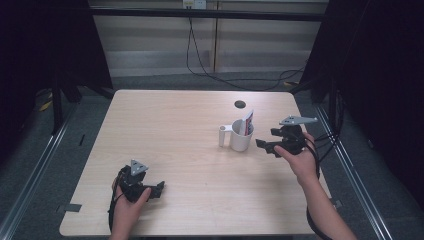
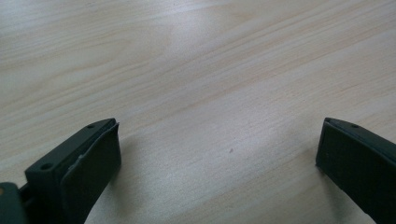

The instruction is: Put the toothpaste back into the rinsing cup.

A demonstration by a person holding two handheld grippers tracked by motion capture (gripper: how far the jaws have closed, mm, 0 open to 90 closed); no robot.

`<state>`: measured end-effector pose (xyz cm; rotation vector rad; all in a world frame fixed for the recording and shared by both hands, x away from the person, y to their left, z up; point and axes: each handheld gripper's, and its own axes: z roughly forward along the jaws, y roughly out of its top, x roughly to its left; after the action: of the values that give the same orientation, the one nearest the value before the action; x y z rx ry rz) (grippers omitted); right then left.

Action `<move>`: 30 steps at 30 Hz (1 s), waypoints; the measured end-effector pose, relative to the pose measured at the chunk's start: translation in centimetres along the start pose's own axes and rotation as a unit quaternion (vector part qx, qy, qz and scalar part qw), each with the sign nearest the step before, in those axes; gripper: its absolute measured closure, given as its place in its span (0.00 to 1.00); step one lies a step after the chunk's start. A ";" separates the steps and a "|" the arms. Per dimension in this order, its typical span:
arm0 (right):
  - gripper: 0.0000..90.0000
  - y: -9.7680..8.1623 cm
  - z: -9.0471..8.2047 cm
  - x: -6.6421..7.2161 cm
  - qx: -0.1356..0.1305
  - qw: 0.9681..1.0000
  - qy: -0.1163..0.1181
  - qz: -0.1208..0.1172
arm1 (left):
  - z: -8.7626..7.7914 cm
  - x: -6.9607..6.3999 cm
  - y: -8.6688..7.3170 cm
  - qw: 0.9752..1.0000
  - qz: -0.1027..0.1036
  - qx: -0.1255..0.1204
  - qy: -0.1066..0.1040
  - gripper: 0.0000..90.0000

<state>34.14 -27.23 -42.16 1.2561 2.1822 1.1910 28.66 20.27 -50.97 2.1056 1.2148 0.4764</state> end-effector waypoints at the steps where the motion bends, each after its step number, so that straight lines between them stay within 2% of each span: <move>1: 0.22 -0.2 -0.1 0.0 0.002 1.000 0.000 0.000 | 0.0 0.0 0.0 1.000 0.000 0.000 0.000 0.00; 8: 0.22 -0.9 -0.3 -0.1 0.002 1.000 0.001 0.003 | 0.0 0.0 0.0 1.000 0.000 0.000 0.000 0.00; 30: 0.20 -2.9 -0.6 0.0 0.016 1.000 0.008 -0.009 | 0.0 0.0 0.0 1.000 0.000 0.000 0.000 0.00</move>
<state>32.17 -28.29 -44.13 1.2415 2.2277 1.1663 28.67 20.27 -50.97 2.1049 1.2148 0.4768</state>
